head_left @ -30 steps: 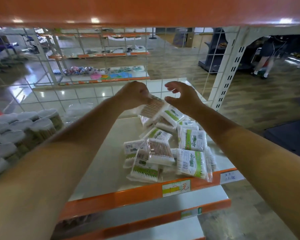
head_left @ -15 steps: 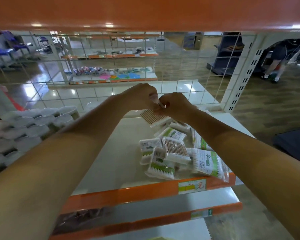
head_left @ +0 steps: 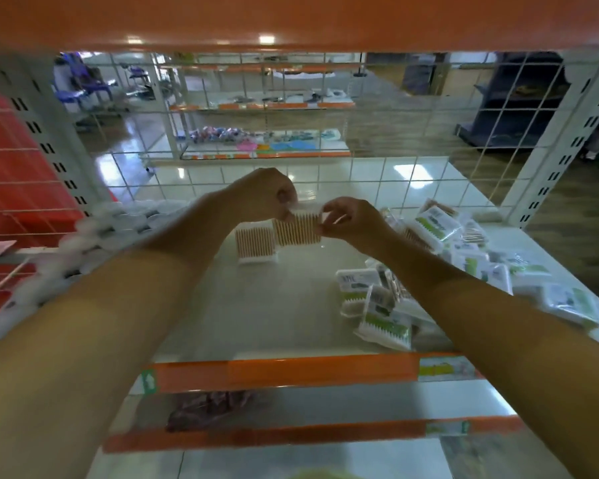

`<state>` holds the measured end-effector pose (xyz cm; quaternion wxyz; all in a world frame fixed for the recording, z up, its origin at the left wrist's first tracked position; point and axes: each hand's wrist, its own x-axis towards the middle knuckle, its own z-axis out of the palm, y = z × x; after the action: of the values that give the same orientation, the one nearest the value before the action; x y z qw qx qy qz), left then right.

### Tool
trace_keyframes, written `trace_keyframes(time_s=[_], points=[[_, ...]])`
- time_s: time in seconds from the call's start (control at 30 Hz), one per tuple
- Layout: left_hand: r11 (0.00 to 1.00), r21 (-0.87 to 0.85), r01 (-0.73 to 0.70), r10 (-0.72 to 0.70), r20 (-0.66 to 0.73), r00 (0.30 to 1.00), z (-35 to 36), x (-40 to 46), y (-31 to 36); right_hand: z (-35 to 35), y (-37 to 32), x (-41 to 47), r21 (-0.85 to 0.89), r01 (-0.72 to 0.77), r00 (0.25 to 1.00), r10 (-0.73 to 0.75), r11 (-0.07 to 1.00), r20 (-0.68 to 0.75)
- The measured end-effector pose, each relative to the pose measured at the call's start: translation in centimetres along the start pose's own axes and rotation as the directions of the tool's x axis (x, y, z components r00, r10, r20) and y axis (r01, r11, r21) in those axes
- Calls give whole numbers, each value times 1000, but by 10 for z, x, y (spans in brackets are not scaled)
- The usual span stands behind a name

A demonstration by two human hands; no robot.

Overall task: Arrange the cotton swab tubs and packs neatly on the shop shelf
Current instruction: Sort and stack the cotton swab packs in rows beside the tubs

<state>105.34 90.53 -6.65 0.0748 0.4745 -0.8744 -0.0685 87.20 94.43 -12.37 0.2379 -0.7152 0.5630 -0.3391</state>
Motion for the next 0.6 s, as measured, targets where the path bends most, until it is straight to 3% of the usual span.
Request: trace_keyframes(time_s=[0.33, 0.6], points=[[989, 24, 148, -150, 82, 985, 27, -27, -57, 39, 2, 2, -25, -121, 988, 123, 992, 96], [996, 16, 84, -83, -52, 995, 50, -30, -67, 53, 10, -9, -51, -160, 986, 162, 986, 33]])
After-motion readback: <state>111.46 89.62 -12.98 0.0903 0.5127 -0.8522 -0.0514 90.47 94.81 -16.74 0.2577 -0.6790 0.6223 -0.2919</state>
